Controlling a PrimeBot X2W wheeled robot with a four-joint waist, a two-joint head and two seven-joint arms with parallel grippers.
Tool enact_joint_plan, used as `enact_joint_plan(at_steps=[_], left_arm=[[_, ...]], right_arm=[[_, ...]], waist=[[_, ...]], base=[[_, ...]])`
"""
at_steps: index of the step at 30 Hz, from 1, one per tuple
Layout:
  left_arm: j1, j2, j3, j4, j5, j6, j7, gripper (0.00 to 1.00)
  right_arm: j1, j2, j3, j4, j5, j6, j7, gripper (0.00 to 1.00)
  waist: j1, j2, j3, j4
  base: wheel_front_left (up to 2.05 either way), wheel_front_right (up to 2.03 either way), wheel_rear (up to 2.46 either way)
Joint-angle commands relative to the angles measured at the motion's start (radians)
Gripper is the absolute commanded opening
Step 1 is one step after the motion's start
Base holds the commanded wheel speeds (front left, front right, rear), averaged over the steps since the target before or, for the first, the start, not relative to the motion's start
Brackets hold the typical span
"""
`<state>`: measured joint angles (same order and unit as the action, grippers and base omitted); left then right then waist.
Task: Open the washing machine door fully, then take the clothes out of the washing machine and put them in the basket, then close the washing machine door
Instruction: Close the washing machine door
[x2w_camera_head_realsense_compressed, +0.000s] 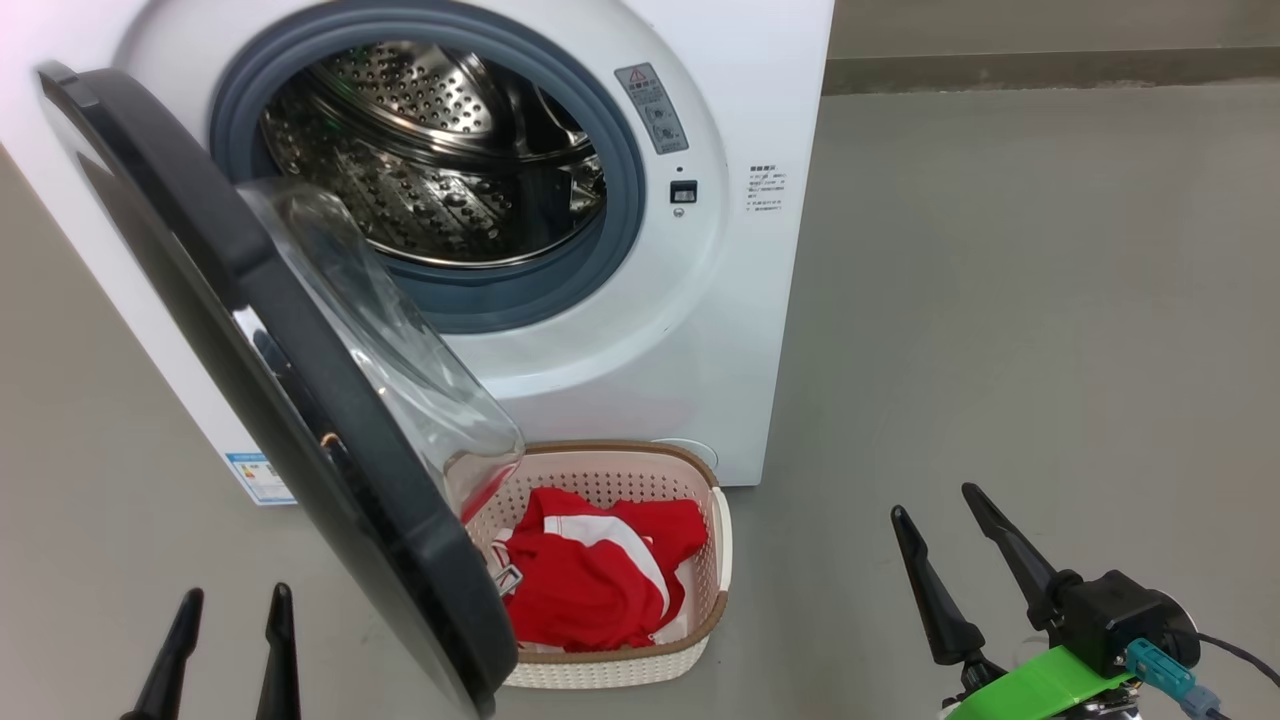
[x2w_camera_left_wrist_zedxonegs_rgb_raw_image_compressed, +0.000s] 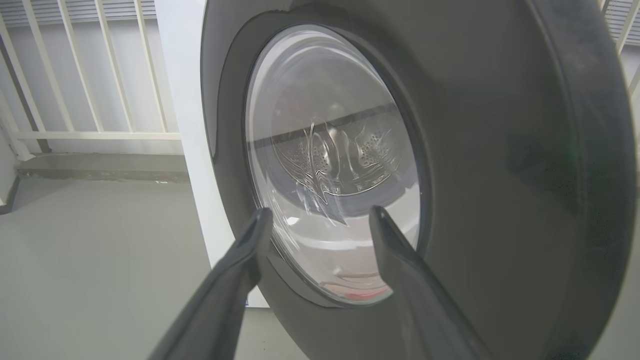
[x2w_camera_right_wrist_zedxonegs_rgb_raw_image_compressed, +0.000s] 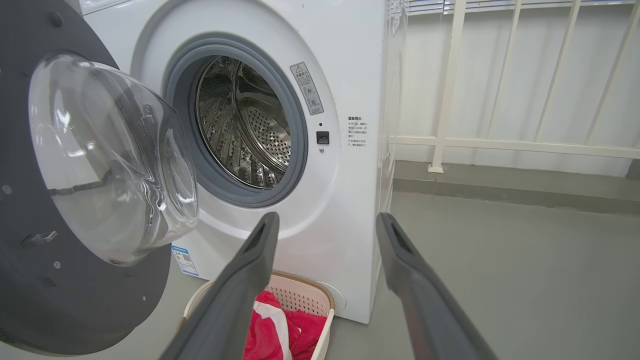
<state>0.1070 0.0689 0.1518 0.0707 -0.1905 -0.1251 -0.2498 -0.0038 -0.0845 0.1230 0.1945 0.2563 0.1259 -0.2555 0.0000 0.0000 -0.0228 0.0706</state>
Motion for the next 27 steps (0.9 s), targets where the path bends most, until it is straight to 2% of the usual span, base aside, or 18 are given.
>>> enact_joint_plan(at_steps=[1, 2, 3, 4, 5, 9, 13, 17, 21, 27], left_arm=[[-0.012, 0.003, 0.035, -0.027, 0.014, -0.005, -0.012, 0.98], [-0.009, 0.002, 0.038, -0.018, 0.017, -0.006, -0.012, 0.83], [-0.008, 0.001, 0.047, -0.009, 0.023, -0.005, -0.012, 0.39], [-0.008, 0.001, 0.047, -0.009, 0.023, -0.005, -0.012, 0.39], [-0.010, -0.002, 0.056, -0.001, 0.020, -0.005, -0.012, 0.00], [-0.034, -0.013, 0.089, 0.020, -0.035, 0.001, -0.012, 0.00], [-0.078, -0.018, 0.113, 0.037, -0.189, 0.013, -0.012, 0.00], [-0.131, -0.018, 0.100, 0.035, -0.450, 0.045, -0.004, 0.00], [-0.157, -0.018, 0.066, -0.022, -0.755, 0.082, 0.083, 0.00], [-0.168, -0.019, 0.031, -0.184, -1.137, 0.202, 0.237, 0.00]], right_arm=[[-0.029, -0.006, 0.023, -0.027, 0.007, 0.005, -0.006, 1.00], [-0.029, -0.005, 0.024, -0.027, 0.007, 0.005, -0.006, 1.00], [-0.029, -0.005, 0.024, -0.027, 0.007, 0.005, -0.006, 1.00], [-0.029, -0.005, 0.024, -0.027, 0.007, 0.005, -0.006, 1.00], [-0.029, -0.005, 0.024, -0.027, 0.007, 0.005, -0.006, 1.00], [-0.029, -0.004, 0.021, -0.028, 0.008, 0.005, -0.006, 1.00], [-0.027, -0.005, 0.020, -0.027, 0.007, 0.005, -0.006, 1.00], [-0.029, -0.005, 0.023, -0.025, 0.006, 0.005, -0.006, 1.00], [-0.029, -0.003, 0.023, -0.026, 0.007, 0.005, -0.006, 1.00], [-0.026, -0.007, 0.030, -0.024, -0.009, 0.005, -0.006, 1.00]], waist=[[0.0000, 0.0000, 0.001, 0.002], [0.0000, 0.0000, 0.002, 0.002], [0.0000, 0.0000, 0.003, 0.003], [0.0000, 0.0000, 0.003, 0.003], [0.0000, 0.0000, 0.004, 0.004], [0.0000, 0.0000, 0.007, 0.008], [0.0000, 0.0000, 0.006, 0.013], [0.0000, 0.0000, 0.003, 0.013], [0.0000, 0.0000, 0.001, 0.011], [0.0000, 0.0000, 0.005, 0.007]], base=[[0.00, 0.00, 0.00], [0.00, 0.00, 0.00], [0.00, 0.00, 0.00], [0.00, 0.00, 0.00], [0.00, 0.00, 0.00], [0.00, 0.00, 0.00], [0.00, 0.00, 0.00], [0.00, 0.00, 0.00], [0.00, 0.00, 0.00], [0.00, 0.00, 0.00]])
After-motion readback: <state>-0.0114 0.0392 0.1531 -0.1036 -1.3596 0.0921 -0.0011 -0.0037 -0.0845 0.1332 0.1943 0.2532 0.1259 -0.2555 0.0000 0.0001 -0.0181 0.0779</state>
